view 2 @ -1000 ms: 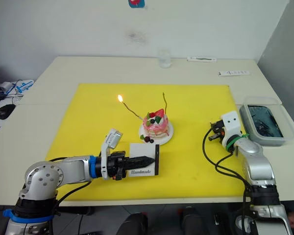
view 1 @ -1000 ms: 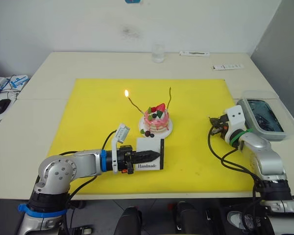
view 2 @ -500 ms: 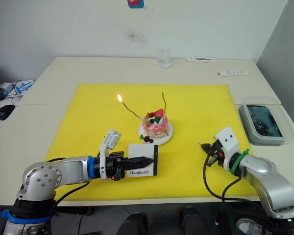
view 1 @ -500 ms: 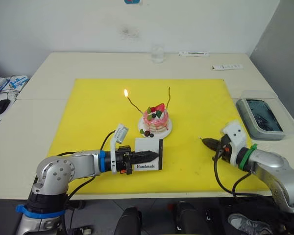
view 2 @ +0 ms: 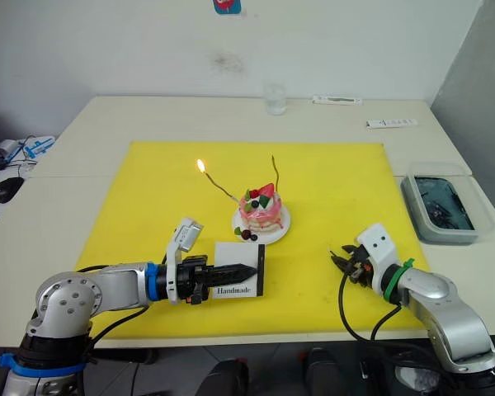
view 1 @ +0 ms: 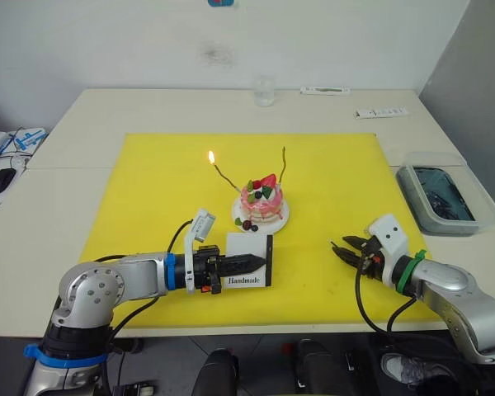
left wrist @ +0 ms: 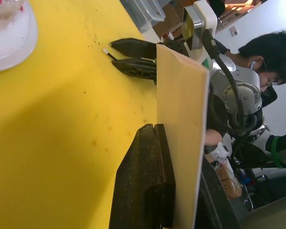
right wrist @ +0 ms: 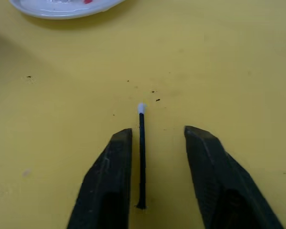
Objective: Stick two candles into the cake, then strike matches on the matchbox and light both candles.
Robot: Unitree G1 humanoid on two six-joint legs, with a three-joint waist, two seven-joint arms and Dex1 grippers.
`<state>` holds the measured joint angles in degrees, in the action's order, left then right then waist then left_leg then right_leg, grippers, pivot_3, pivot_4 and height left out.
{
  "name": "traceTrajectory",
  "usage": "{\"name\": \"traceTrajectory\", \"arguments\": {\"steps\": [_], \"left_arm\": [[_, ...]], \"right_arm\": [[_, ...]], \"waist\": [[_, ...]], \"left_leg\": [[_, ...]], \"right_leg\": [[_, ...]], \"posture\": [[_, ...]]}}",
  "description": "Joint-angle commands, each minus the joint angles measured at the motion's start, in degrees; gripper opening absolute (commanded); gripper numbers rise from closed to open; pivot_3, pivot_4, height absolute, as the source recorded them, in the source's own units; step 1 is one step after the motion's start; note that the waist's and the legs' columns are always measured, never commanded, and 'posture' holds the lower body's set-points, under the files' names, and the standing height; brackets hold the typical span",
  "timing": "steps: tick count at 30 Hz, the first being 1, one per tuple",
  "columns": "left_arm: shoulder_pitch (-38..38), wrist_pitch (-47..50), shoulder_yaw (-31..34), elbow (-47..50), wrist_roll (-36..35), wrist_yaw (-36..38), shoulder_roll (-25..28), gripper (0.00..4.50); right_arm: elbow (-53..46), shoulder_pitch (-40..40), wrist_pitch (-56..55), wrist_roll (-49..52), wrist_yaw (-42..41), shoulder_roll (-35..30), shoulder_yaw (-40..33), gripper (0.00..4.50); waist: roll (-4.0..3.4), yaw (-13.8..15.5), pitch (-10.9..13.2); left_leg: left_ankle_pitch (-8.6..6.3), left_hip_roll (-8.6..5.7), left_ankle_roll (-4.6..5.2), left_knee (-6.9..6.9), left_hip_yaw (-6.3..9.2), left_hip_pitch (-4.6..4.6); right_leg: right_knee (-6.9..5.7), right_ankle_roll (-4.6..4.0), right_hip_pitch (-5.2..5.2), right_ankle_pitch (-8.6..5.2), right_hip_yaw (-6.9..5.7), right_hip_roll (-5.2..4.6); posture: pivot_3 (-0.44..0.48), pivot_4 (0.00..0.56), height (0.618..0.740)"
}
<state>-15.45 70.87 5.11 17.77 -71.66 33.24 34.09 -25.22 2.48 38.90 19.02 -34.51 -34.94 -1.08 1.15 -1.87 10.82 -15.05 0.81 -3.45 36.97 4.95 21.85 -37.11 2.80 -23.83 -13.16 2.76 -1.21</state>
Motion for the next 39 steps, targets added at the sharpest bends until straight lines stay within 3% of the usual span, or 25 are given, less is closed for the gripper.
{"name": "traceTrajectory", "arguments": {"steps": [1, 17, 21, 25, 39], "left_arm": [[-0.23, 0.06, 1.26, 1.63, -1.54, 0.64, 0.75, 0.00], [-1.27, 0.32, 0.94, 1.13, -1.49, 1.11, 1.56, 0.00], [-1.22, 0.39, 0.96, 1.21, -1.51, 1.16, 1.67, 0.00], [-1.09, 0.43, 1.02, 1.35, -1.59, 1.05, 1.71, 0.00], [-1.78, 0.35, 1.30, 0.19, -1.70, 0.06, 1.33, 0.00]], "right_arm": [[1.18, -1.08, -5.05, -0.34, -0.88, 0.46, -1.50, 2.41], [8.81, -0.64, -16.90, -3.24, -1.17, 3.16, 0.83, 2.41], [8.95, -0.66, -17.23, -4.13, -0.95, 3.31, 1.81, 1.49], [8.82, -1.45, -16.64, -4.19, -1.14, 3.26, 2.23, 0.03], [0.22, -0.04, -12.56, 0.18, -3.70, 0.20, -0.75, 0.03]], "waist": [[0.00, 0.00, 0.00], [0.00, -0.01, 0.00], [0.00, -0.02, 0.00], [0.01, -0.02, -0.01], [0.02, 0.00, -0.01]], "left_leg": [[0.00, 0.00, 0.00, 0.00, 0.00, 0.00], [0.00, 0.00, 0.00, 0.04, -0.01, -0.03], [0.00, 0.00, 0.00, 0.04, -0.01, -0.06], [0.00, 0.00, 0.01, 0.05, 0.00, -0.10], [0.00, 0.00, 0.00, 0.04, 0.01, -0.10]], "right_leg": [[0.00, 0.00, 0.00, 0.00, 0.00, 0.00], [-0.01, 0.03, 0.03, 0.02, 0.02, 0.00], [-0.04, 0.02, 0.04, 0.02, 0.02, 0.01], [-0.03, -0.02, 0.10, -0.01, 0.02, 0.01], [-0.02, -0.01, 0.11, 0.00, 0.01, 0.00]], "posture": [[0.000, 0.150, 0.740], [0.000, 0.150, 0.740], [0.000, 0.150, 0.740], [0.000, 0.150, 0.740], [0.000, 0.150, 0.740]]}}
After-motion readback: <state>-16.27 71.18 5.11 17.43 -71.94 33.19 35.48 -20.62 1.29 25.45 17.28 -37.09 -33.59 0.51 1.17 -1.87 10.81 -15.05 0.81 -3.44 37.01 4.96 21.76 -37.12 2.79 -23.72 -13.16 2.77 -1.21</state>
